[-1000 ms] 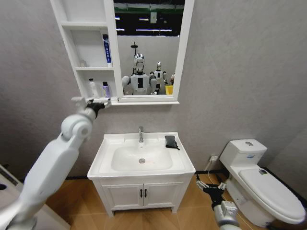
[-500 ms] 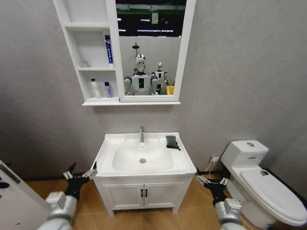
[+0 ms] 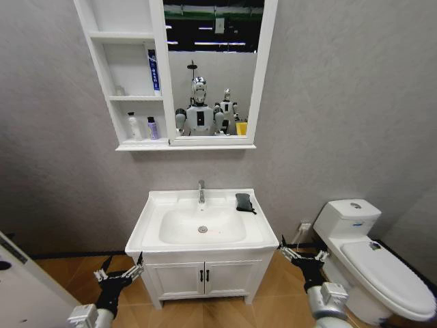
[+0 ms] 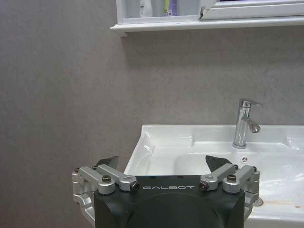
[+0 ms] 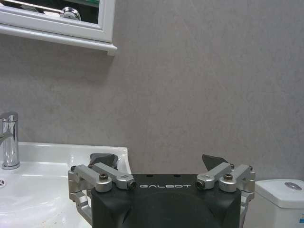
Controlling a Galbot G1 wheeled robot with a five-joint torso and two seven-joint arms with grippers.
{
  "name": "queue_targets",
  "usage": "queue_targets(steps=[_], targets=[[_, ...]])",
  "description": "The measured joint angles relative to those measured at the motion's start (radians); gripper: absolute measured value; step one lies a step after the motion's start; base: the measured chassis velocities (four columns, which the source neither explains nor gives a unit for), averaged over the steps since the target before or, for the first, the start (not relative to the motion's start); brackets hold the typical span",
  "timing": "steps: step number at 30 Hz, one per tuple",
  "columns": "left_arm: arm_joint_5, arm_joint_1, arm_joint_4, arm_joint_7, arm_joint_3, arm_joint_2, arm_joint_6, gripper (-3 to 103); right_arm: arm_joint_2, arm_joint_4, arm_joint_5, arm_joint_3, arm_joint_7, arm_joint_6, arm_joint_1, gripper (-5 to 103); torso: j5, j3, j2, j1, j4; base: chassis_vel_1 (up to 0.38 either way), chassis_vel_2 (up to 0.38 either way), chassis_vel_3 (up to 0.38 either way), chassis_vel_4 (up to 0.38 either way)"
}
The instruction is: Move facial cleanser and shampoo from washbasin to cabinet, then wipe washbasin with towel.
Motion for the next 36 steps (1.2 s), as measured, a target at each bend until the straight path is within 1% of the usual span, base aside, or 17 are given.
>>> queue_targets(steps=[2, 12, 14, 16, 17, 20, 21, 23, 24, 27, 28, 29, 31, 32, 34, 35, 36], targets=[[-0.002, 0.0, 0.001, -0.001, 0.001, 0.001, 0.001, 100, -0.004, 0.0, -0.002, -0.001, -0.005, -0.017, 0.009, 100, 0.0, 0.0, 0.0, 0.0, 0.0001, 0.0, 0.0, 0.0, 0.0], [-0.004, -0.001, 0.003, -0.003, 0.002, 0.002, 0.003, 100, -0.005, -0.01, -0.009, -0.027, -0.01, -0.032, 0.018, 100, 0.0001, 0.0, 0.0, 0.0, 0.0, -0.038, 0.042, 0.046, -0.048], [-0.005, -0.001, 0.004, -0.003, 0.002, 0.003, 0.004, 100, -0.013, -0.016, -0.003, -0.034, -0.006, -0.049, 0.028, 100, 0.0, 0.0, 0.0, 0.0, 0.0, -0.144, 0.142, 0.158, -0.15], [-0.005, -0.001, 0.004, -0.003, 0.002, 0.003, 0.004, 100, -0.036, -0.026, 0.023, -0.041, 0.008, -0.087, 0.066, 100, 0.0003, 0.0, 0.0, 0.0, -0.0001, -0.157, 0.154, 0.174, -0.162], [-0.005, -0.001, 0.004, -0.003, 0.002, 0.003, 0.004, 100, -0.036, -0.026, 0.023, -0.041, 0.008, -0.087, 0.066, 100, 0.0003, 0.0, 0.0, 0.0, -0.0001, -0.157, 0.141, 0.164, -0.162], [-0.005, -0.001, 0.005, -0.004, 0.002, 0.003, 0.005, 100, -0.106, -0.082, 0.121, -0.049, 0.066, -0.161, 0.194, 100, 0.0002, 0.001, -0.001, 0.002, 0.0002, -0.113, 0.116, 0.095, -0.125], [-0.005, -0.001, 0.005, -0.004, 0.002, 0.003, 0.005, 100, -0.106, -0.082, 0.121, -0.049, 0.066, -0.161, 0.194, 100, 0.0002, 0.001, -0.001, 0.002, 0.0002, -0.103, 0.104, 0.05, -0.076], [-0.006, -0.001, 0.005, -0.004, 0.003, 0.003, 0.005, 100, -0.194, -0.186, 0.201, -0.073, 0.1, -0.187, 0.324, 100, -0.0001, 0.0, -0.001, 0.001, 0.0002, -0.032, 0.024, 0.008, -0.006], [-0.006, -0.001, 0.005, -0.004, 0.003, 0.003, 0.005, 100, -0.194, -0.186, 0.201, -0.073, 0.1, -0.187, 0.324, 100, -0.0001, 0.0, -0.001, 0.001, 0.0002, 0.0, 0.0, 0.0, 0.0], [-0.006, -0.001, 0.005, -0.005, 0.003, 0.004, 0.006, 100, -0.344, -0.408, 0.281, -0.141, 0.104, -0.162, 0.515, 100, 0.0007, 0.0, 0.0, -0.001, 0.0, 0.018, -0.012, -0.013, 0.013], [-0.006, -0.001, 0.005, -0.005, 0.003, 0.004, 0.006, 100, -0.344, -0.408, 0.281, -0.141, 0.104, -0.162, 0.515, 100, 0.0007, 0.0, 0.0, -0.001, 0.0, 0.053, -0.035, -0.039, 0.038], [-0.006, -0.001, 0.005, -0.005, 0.003, 0.004, 0.006, 100, -0.379, -0.488, 0.302, -0.17, 0.104, -0.151, 0.595, 100, -0.0001, 0.0, 0.0, -0.001, 0.0002, 0.053, -0.052, -0.047, 0.038], [-0.006, -0.001, 0.005, -0.006, 0.003, 0.004, 0.006, 100, -0.421, -0.618, 0.351, -0.231, 0.081, -0.127, 0.719, 100, 0.0003, 0.0, 0.0, -0.001, 0.0002, 0.019, -0.026, -0.009, 0.016], [-0.006, -0.001, 0.005, -0.006, 0.003, 0.004, 0.006, 100, -0.421, -0.618, 0.351, -0.231, 0.081, -0.127, 0.719, 100, 0.0003, 0.0, 0.0, -0.001, 0.0002, 0.0, 0.0, 0.0, 0.0], [-0.006, -0.001, 0.005, -0.005, 0.003, 0.004, 0.006, 100, -0.445, -0.737, 0.399, -0.306, 0.056, -0.118, 0.83, 100, 0.0, 0.0, 0.0, 0.0, 0.0, 0.0, 0.0, 0.0, 0.0], [-0.006, -0.001, 0.005, -0.005, 0.003, 0.004, 0.006, 100, -0.445, -0.737, 0.399, -0.306, 0.056, -0.118, 0.83, 100, 0.0, 0.0, 0.0, 0.0, 0.0, 0.0, 0.0, 0.0, 0.0], [-0.006, -0.001, 0.006, -0.005, 0.003, 0.004, 0.006, 100, -0.451, -0.817, 0.425, -0.37, 0.041, -0.113, 0.903, 100, 0.0002, 0.0, 0.0, 0.0, -0.0001, 0.0, 0.0, 0.0, 0.0]])
